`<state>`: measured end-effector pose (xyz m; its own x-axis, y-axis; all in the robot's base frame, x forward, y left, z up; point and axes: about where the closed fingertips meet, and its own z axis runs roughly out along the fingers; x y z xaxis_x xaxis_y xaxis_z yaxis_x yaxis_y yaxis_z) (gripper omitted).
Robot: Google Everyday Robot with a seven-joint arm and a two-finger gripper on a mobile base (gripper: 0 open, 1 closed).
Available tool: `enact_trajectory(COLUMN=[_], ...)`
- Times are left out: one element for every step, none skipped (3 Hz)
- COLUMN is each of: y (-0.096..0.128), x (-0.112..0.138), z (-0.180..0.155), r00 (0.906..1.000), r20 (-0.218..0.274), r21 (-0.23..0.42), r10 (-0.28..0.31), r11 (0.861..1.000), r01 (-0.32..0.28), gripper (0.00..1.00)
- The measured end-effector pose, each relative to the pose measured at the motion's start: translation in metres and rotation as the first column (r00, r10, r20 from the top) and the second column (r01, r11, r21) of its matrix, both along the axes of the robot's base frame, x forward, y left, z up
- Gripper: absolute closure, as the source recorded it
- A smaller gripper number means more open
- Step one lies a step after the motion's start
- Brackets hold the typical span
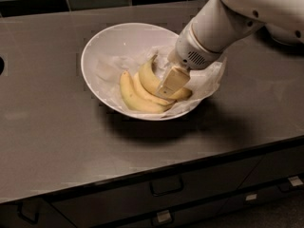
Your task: Pick banana from white bowl
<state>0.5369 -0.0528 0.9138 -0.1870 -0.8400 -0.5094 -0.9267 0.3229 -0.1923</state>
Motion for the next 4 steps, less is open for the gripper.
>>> enact_trajectory(y=[0.005,0.001,-0.002,-0.001], x=[0.007,0.012,0.016,0.022], z=[-0.007,-0.007,-0.008,-0.013], r00=[0.9992,0.9919,0.9821,0.9790], r20=[0.023,0.078,0.113,0.116], r21=[0.002,0.012,0.027,0.034], r10=[-0.032,-0.101,-0.151,-0.168], r11=[0.999,0.995,0.989,0.986], r01=[0.032,0.100,0.149,0.165], gripper=[0.36,0.40,0.38,0.39])
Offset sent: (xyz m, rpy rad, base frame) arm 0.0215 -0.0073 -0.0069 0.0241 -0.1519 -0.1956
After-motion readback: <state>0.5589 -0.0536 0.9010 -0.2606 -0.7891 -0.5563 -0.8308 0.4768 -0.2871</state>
